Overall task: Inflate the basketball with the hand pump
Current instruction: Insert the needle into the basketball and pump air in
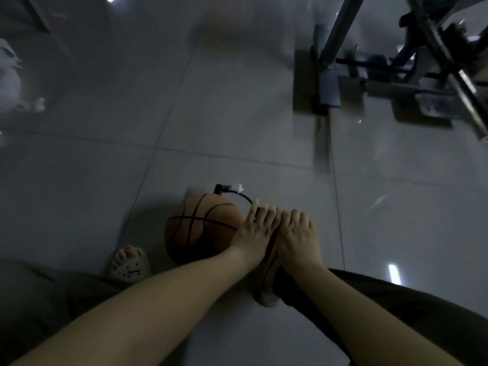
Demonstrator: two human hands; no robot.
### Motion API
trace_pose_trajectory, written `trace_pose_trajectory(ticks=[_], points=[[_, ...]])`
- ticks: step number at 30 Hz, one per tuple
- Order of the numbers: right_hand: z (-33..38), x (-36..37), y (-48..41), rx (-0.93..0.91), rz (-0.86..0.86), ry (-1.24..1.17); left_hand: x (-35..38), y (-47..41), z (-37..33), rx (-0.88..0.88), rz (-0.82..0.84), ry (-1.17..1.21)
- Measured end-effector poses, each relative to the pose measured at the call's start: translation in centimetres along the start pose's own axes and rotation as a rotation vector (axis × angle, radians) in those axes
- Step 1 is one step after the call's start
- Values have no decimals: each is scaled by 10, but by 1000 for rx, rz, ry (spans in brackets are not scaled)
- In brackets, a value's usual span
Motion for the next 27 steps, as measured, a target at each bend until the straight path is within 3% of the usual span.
trace_pose_trajectory(ticks=[6, 11, 13, 15, 20, 27], points=[[-9, -59, 18, -210, 83, -73, -75, 23, 29, 111, -143, 348], [-21, -146, 39, -129, -376, 15, -151, 47, 48, 137, -558, 227], [-14, -149, 54, -113, -414, 44, -162, 59, 43, 106, -660, 190], [-6, -127, 68, -92, -395, 80, -149, 61, 33, 71, -649, 188], [10, -66, 64, -130, -203, 145, -83, 62, 12, -18, -416, 203], [10, -14, 30, -87, -33, 125, -29, 26, 3, -58, -290, 172]])
Point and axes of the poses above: each hand's wrist, its own y-axis away from the middle knuckle, its own x-axis out of the palm, z = x × y, the point moved 7 cm from there along -y, towards the middle knuckle, and after that the axes turned 9 degrees about y, right-handed, at the moved point
